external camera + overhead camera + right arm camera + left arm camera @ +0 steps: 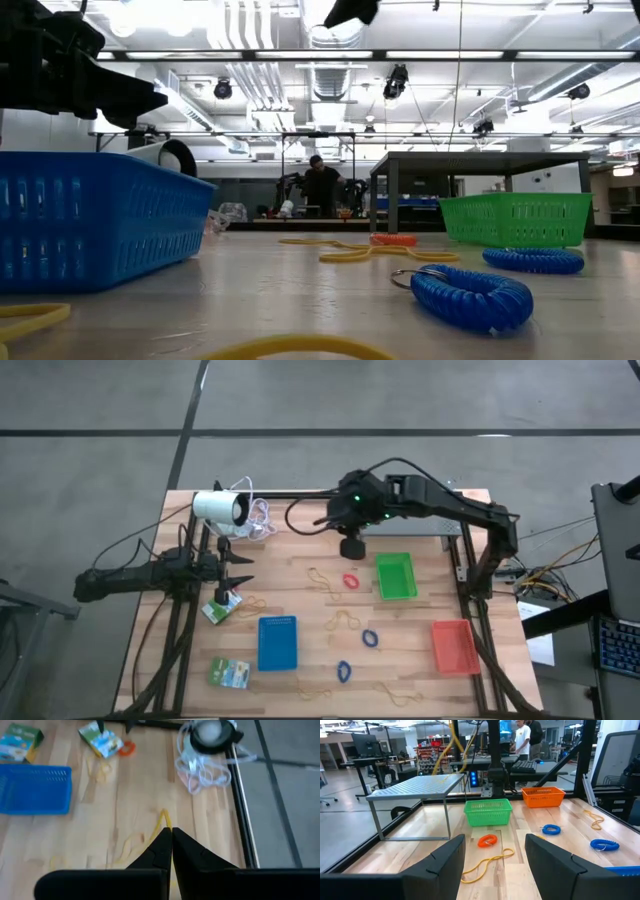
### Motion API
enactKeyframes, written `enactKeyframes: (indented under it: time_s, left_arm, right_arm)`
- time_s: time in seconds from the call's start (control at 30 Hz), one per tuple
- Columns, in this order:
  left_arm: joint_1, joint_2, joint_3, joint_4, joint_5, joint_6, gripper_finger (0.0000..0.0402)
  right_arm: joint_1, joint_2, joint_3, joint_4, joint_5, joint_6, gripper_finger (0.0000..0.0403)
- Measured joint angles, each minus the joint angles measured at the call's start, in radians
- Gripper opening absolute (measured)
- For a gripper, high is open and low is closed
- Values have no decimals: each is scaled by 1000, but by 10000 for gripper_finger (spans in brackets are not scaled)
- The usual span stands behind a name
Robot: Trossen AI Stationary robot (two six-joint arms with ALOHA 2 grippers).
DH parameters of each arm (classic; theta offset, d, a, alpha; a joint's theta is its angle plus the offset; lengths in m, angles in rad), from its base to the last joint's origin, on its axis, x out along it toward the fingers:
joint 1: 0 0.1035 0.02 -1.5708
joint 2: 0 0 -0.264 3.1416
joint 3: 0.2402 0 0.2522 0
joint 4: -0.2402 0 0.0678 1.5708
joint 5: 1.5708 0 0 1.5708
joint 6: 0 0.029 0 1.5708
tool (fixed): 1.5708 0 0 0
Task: Pick & Place Office Desk Supplies
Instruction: Put the yellow rubber band into the green bin
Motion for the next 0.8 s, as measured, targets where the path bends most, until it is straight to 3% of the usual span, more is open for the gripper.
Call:
enactKeyframes:
  time_s: [0.43,0.8]
  left_arm:
    - [0,0,0,0,0,0,212]
    - [0,0,0,0,0,0,212]
  right_arm:
    - [38,-181,-65,-274,22,263,8]
    - [66,-403,-325,-286,72,443,8]
